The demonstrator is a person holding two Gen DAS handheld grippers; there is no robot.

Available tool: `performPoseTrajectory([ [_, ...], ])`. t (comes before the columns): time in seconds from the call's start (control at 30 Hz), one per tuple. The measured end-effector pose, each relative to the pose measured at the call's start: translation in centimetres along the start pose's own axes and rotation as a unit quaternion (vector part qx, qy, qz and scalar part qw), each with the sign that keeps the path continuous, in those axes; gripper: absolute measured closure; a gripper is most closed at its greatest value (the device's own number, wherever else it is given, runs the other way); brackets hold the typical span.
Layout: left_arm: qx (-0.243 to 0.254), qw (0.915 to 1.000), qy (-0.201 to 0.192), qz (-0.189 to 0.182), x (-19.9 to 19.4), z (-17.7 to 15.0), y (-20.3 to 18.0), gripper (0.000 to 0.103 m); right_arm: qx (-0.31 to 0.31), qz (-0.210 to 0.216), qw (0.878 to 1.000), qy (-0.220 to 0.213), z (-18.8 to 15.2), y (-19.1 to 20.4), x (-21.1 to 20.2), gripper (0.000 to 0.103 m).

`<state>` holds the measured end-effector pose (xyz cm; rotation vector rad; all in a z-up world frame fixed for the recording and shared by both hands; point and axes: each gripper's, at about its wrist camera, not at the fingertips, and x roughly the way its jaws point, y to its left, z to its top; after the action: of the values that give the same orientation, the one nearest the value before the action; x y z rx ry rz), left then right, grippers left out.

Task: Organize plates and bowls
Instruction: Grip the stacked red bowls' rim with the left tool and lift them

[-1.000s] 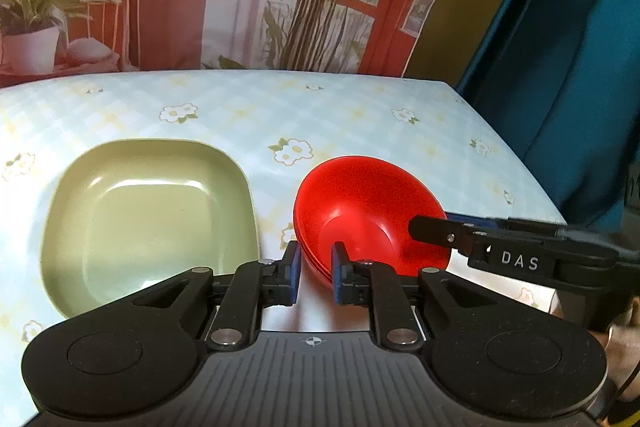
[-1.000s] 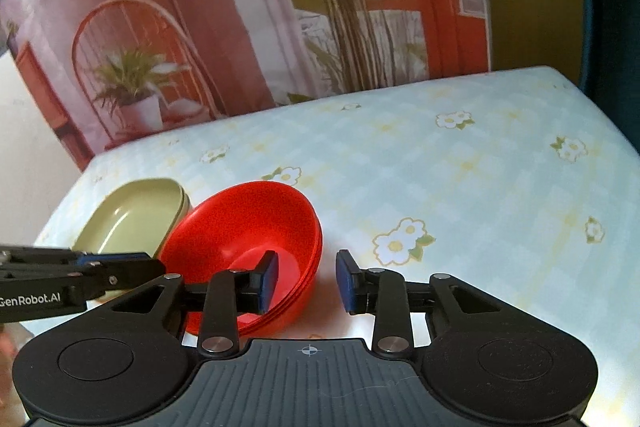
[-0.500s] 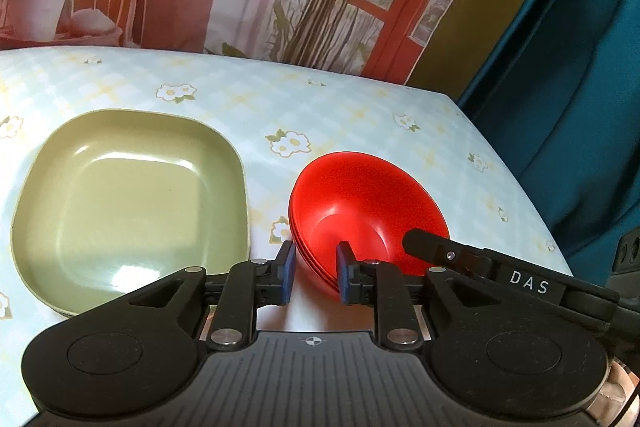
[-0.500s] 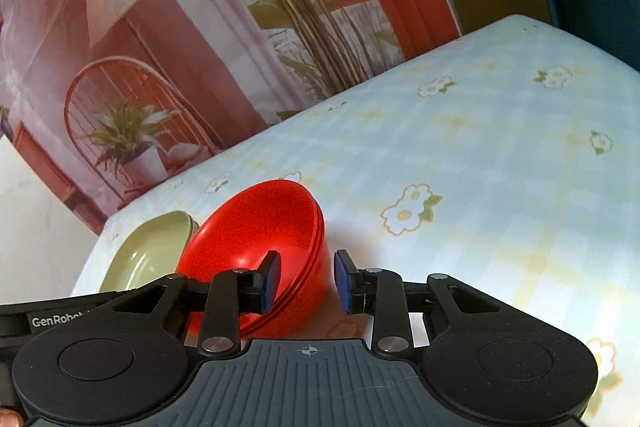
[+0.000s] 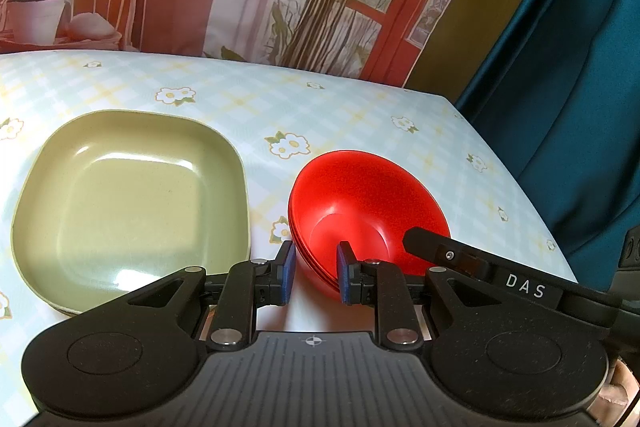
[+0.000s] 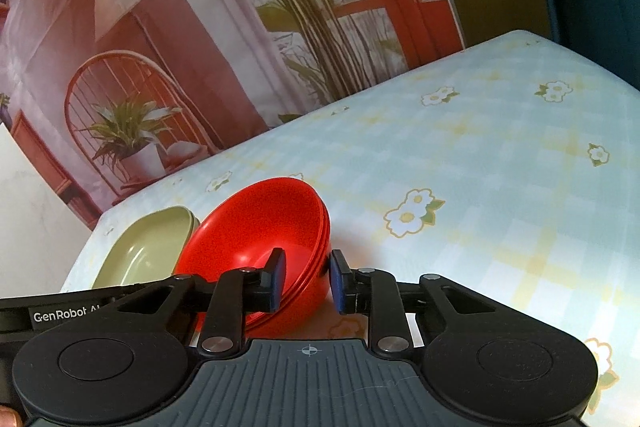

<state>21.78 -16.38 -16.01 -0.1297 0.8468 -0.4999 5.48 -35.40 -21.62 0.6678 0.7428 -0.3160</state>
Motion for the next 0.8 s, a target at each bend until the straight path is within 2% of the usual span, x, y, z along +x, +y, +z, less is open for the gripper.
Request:
performPoseTrajectory([
  [0.8, 0.005, 1.0, 0.001, -0.007, -1.0, -1.1, 0.3, 0.08, -0.037, -0.011, 0.999, 0.0, -0.9, 1.4, -1.6, 0.084],
])
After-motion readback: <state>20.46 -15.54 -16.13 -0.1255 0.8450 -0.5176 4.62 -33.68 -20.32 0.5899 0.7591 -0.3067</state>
